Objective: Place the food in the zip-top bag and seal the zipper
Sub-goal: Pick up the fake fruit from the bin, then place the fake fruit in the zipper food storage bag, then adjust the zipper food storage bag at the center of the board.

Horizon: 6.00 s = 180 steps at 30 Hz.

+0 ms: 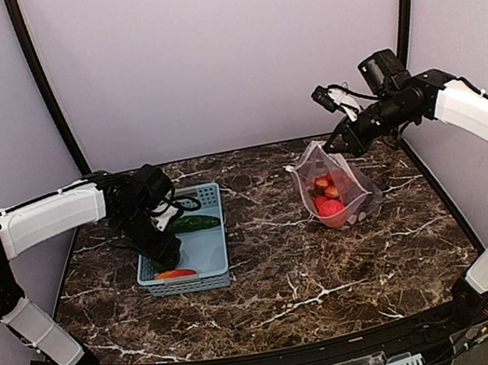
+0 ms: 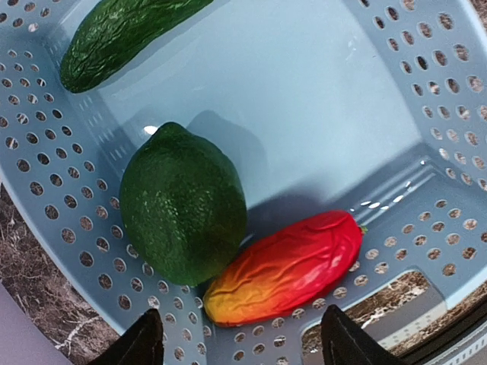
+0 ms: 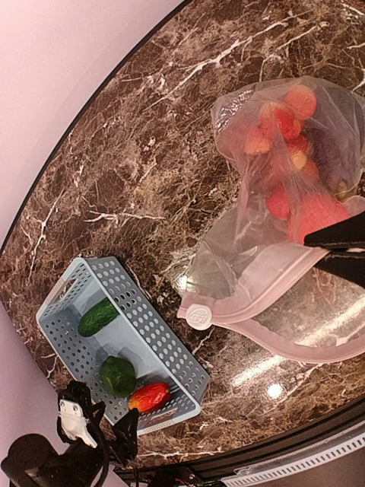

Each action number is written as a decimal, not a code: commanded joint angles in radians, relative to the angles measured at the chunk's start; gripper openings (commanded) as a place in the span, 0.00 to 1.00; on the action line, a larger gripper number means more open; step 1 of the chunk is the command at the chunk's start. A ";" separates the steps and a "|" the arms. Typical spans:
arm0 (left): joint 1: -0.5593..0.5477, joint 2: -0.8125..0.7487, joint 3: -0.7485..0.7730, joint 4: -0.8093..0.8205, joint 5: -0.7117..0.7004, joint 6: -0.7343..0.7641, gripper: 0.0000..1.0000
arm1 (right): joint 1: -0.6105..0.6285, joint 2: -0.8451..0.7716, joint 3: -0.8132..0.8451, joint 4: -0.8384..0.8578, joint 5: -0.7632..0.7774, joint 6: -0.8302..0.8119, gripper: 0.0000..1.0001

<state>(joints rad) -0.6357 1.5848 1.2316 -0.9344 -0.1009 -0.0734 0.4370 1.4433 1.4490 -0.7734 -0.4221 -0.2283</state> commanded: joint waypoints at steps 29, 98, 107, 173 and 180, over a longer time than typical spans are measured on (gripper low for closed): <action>0.071 0.241 0.062 0.098 -0.115 0.060 0.62 | 0.001 -0.025 -0.043 0.019 0.006 -0.014 0.00; -0.417 0.483 0.595 0.832 0.036 -0.456 0.68 | 0.068 0.099 0.213 -0.123 -0.057 0.012 0.00; -0.423 0.404 0.531 0.924 0.177 -0.426 0.99 | 0.062 0.086 0.238 -0.121 -0.036 0.014 0.00; -0.433 0.207 0.169 0.904 0.212 -0.705 0.57 | 0.029 -0.005 0.052 -0.036 -0.013 0.000 0.00; -0.436 0.282 0.198 0.931 0.150 -0.841 0.40 | 0.029 -0.005 0.046 -0.033 -0.025 0.001 0.00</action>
<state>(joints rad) -1.0721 1.8591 1.3922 -0.0345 0.1066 -0.8021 0.4717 1.4326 1.4750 -0.8303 -0.4412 -0.2306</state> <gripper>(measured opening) 0.461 0.006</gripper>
